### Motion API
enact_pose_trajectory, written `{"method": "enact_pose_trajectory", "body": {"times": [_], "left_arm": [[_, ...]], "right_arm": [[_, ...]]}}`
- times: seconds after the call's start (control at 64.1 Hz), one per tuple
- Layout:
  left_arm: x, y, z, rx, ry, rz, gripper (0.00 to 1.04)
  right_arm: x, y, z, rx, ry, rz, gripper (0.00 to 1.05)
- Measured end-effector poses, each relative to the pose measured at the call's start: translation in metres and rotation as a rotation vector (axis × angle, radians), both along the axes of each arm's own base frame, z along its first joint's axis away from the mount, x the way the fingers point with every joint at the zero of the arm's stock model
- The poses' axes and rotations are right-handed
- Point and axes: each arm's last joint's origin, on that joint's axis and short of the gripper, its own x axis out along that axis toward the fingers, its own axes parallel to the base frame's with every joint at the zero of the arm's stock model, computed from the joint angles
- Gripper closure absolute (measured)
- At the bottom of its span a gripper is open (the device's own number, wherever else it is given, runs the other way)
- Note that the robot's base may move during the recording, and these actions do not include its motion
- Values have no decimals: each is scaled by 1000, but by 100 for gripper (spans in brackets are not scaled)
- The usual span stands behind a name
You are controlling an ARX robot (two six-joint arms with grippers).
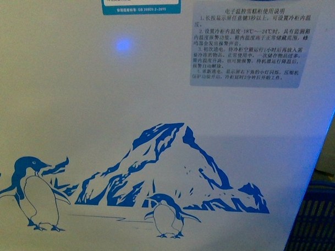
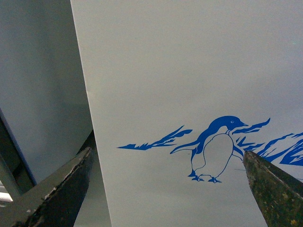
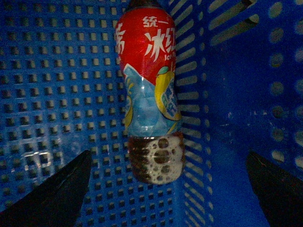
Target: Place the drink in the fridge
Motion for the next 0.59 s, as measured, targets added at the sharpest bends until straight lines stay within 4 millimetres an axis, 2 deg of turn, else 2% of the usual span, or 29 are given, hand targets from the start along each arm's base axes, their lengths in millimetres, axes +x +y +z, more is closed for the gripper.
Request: {"method": "enact_pose_trajectory", "body": {"times": [0.374, 0.593], "left_arm": [[0, 0, 0, 0, 0, 0, 8], [0, 0, 0, 0, 0, 0, 8]], "right_arm": [[33, -11, -60, -29, 61, -57, 7], [43, -15, -91, -33, 94, -106, 7]]}}
